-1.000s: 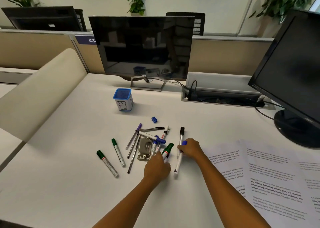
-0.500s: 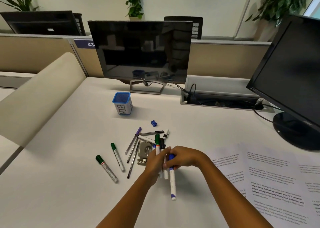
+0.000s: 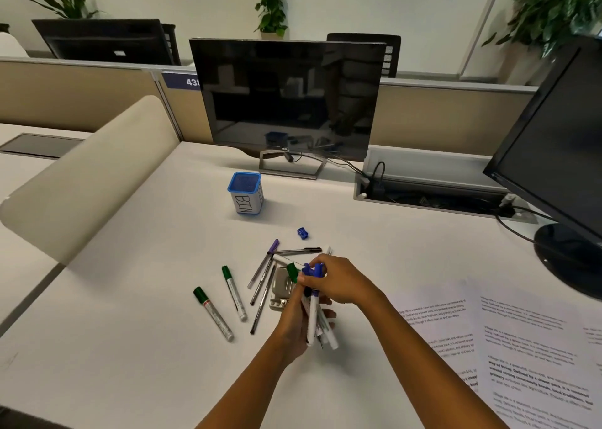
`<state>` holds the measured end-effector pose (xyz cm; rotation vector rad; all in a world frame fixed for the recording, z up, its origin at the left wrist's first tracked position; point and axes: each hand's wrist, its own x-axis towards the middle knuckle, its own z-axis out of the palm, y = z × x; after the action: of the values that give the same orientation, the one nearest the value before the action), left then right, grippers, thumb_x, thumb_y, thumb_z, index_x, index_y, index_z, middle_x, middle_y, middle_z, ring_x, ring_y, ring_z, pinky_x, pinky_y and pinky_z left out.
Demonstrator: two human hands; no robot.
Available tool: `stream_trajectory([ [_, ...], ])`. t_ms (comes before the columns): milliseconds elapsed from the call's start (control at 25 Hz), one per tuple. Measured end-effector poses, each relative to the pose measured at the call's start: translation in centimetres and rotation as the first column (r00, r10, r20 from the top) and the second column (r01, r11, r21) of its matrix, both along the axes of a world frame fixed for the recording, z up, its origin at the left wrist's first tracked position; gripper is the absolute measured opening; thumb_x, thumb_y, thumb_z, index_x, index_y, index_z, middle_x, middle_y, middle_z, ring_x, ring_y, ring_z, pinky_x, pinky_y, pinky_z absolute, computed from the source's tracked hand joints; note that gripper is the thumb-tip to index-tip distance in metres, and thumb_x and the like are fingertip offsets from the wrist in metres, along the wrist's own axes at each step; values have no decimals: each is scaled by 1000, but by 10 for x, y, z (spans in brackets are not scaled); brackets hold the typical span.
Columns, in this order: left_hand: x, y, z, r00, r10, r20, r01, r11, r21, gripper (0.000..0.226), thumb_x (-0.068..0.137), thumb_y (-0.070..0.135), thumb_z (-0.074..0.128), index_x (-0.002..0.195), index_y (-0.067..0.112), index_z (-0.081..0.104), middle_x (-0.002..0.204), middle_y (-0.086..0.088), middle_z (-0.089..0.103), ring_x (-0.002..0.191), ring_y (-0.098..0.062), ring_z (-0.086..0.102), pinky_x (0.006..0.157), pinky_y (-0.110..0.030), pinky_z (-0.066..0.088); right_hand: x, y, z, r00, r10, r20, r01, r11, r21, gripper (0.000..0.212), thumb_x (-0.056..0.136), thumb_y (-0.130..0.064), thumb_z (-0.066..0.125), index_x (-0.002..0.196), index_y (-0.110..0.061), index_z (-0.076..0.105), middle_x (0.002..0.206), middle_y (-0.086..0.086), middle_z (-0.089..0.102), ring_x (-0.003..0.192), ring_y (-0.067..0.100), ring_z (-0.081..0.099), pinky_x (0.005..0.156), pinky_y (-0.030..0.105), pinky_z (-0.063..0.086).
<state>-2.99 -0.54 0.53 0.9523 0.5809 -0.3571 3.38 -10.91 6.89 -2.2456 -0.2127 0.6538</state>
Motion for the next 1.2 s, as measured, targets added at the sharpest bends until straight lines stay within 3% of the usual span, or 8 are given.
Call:
stream_trajectory([
  [160,-2,23,-5,992,116,-45,-114,992,45,42,93,47,59,90,6,64,69,-12,61,54,-22,57,55,-31,53,1,18,-4,998,-60,-8,60,990,130,49,89,-48,64,126,-18,56,110,-3,62,92,11,60,73,20,48],
  [360,-3,63,-15,957,287,-30,-252,882,399,14,86,8,70,93,3,59,69,-16,58,52,-22,53,50,-30,51,-4,30,-23,989,-141,44,129,970,208,32,91,-33,66,118,-15,63,108,-5,62,99,10,60,77,16,45],
  [480,3,102,-18,938,347,0,-267,719,641,20,85,16,73,92,8,58,79,-18,62,63,-29,61,60,-36,53,-15,39,-36,992,-125,29,115,967,227,24,92,-24,65,114,-15,64,108,-5,64,94,7,60,73,10,44],
  [600,3,137,-14,908,418,-43,-192,504,842,51,81,31,79,116,4,52,100,-11,57,92,-32,60,79,-38,47,-24,49,-44,991,-133,-10,131,956,263,19,92,-20,65,110,-16,65,102,-6,65,85,4,62,62,9,47],
  [720,5,152,-14,854,483,-193,-104,523,846,88,72,46,84,131,1,37,115,-17,55,106,-37,59,78,-40,43,-30,55,-48,990,-135,-49,143,944,296,18,94,-9,61,111,-4,64,97,1,62,75,2,59,54,6,46],
  [840,17,152,-17,882,395,-255,2,541,841,100,63,59,84,131,2,37,116,-16,57,108,-36,61,81,-42,48,-30,57,-52,992,-122,-20,122,948,294,19,94,-10,61,112,-3,64,96,0,61,76,3,58,56,4,45],
  [1000,32,149,-15,931,234,-280,174,390,904,73,68,51,82,119,7,54,103,-9,64,91,-27,64,73,-35,50,-28,59,-61,994,-105,8,100,965,243,18,94,-20,62,111,-15,66,97,-5,65,84,7,62,64,10,48],
  [1200,33,149,-12,933,197,-300,225,331,916,48,71,39,77,103,10,56,93,-7,63,82,-25,62,66,-31,47,-33,62,-78,998,-61,29,54,978,202,16,93,-24,63,108,-20,66,98,-5,69,88,11,66,73,19,54],
])
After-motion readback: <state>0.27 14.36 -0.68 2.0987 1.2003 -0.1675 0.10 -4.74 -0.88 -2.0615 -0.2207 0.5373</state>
